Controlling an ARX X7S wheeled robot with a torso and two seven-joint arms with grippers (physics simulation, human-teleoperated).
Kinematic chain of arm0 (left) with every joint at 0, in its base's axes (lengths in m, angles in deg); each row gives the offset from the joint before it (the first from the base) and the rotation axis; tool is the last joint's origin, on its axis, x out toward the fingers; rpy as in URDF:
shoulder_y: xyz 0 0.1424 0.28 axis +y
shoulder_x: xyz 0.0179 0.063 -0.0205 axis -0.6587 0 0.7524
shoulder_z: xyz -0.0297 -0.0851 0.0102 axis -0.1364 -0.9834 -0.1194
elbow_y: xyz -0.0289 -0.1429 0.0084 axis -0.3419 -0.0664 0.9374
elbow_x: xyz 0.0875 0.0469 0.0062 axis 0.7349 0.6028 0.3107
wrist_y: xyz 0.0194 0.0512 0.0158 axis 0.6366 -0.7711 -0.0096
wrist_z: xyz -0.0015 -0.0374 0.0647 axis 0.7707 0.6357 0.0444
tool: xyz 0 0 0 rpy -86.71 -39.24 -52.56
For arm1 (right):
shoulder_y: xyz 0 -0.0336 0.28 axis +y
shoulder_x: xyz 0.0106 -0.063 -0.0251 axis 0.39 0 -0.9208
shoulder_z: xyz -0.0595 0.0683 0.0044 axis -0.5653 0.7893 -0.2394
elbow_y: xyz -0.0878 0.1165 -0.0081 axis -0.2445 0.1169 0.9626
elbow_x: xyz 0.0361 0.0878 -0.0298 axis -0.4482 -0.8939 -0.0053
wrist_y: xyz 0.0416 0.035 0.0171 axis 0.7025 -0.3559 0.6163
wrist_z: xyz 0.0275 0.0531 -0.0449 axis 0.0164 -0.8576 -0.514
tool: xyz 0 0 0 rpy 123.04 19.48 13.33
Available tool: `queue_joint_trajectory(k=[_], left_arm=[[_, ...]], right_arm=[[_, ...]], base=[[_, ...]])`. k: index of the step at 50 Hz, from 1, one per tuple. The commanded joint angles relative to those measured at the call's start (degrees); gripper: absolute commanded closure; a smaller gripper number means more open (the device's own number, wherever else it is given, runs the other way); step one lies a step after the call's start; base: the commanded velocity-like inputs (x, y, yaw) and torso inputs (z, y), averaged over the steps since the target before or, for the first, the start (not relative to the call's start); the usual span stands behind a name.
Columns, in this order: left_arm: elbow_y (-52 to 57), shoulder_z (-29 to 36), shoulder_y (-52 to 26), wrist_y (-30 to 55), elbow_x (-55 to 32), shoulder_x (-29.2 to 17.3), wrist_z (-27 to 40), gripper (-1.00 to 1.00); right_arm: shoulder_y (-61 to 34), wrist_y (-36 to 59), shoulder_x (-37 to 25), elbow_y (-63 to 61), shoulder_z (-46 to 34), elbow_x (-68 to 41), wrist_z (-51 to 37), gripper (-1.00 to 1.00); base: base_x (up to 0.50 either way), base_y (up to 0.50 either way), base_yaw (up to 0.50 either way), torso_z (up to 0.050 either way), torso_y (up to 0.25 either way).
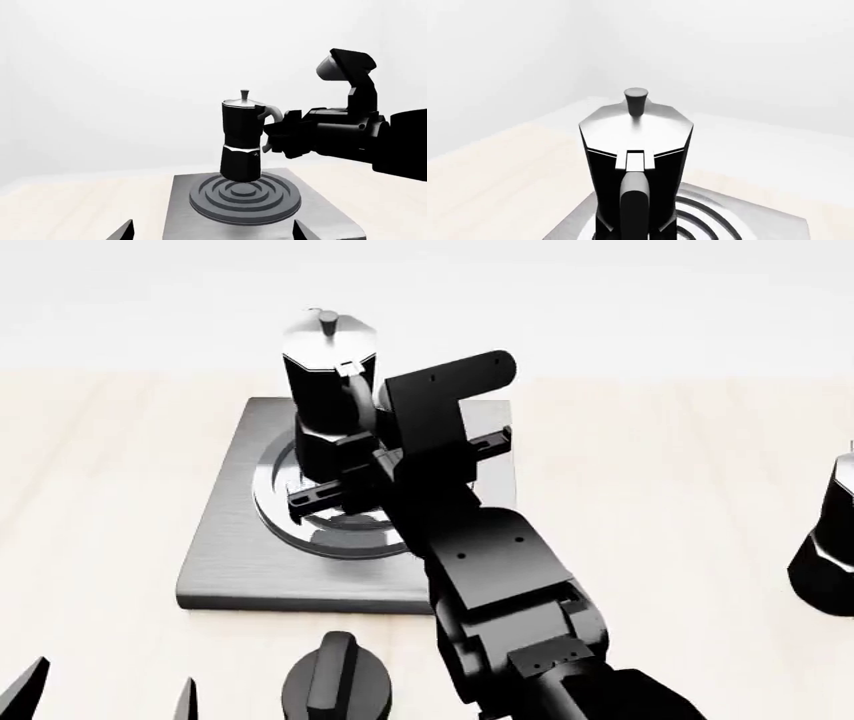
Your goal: Put both moka pots on the stove.
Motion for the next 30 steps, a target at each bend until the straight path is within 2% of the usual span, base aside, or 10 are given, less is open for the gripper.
queue_joint_trajectory(k=[1,13,27,28,30], left_arm=[[-0.1,0.2,-0.1,-0.1,0.3,-0.2,0.2,-1.00],[-0.3,0.4,-0.2,-0.5,0.3,-0.2,0.4,-1.00],[0.3,0.3,0.3,-1.2,-0.3,-0.3,0.5,-1.00],[0.3,0.3,0.3,-1.2,-0.3,-0.4,0.6,-1.00],[0.2,0.3,0.3,-1.2,-0.3,-0.3,0.6,-1.00]], right_arm=[[-0.7,-1.5,0.1,-0.4,-2.2,-1.7,-0.5,1.00],[-0.5,-2.2,0.1,-0.4,-4.3,-3.6,-0.5,1.00],[-0.3,-2.0,0.1,-0.3,-5.6,-4.6,-0.4,1.00],[-0.4,-1.8,0.1,-0.2,-5.6,-4.8,-0.4,-1.00],[-0.3,-2.0,0.1,-0.1,-5.7,-4.8,-0.3,-1.00]], base=[[0.00,0.00,0.00,0.000,-0.146],[0.00,0.00,0.00,0.000,-0.144],[0.00,0.00,0.00,0.000,0.000],[0.00,0.00,0.00,0.000,0.000],[0.00,0.00,0.00,0.000,0.000]])
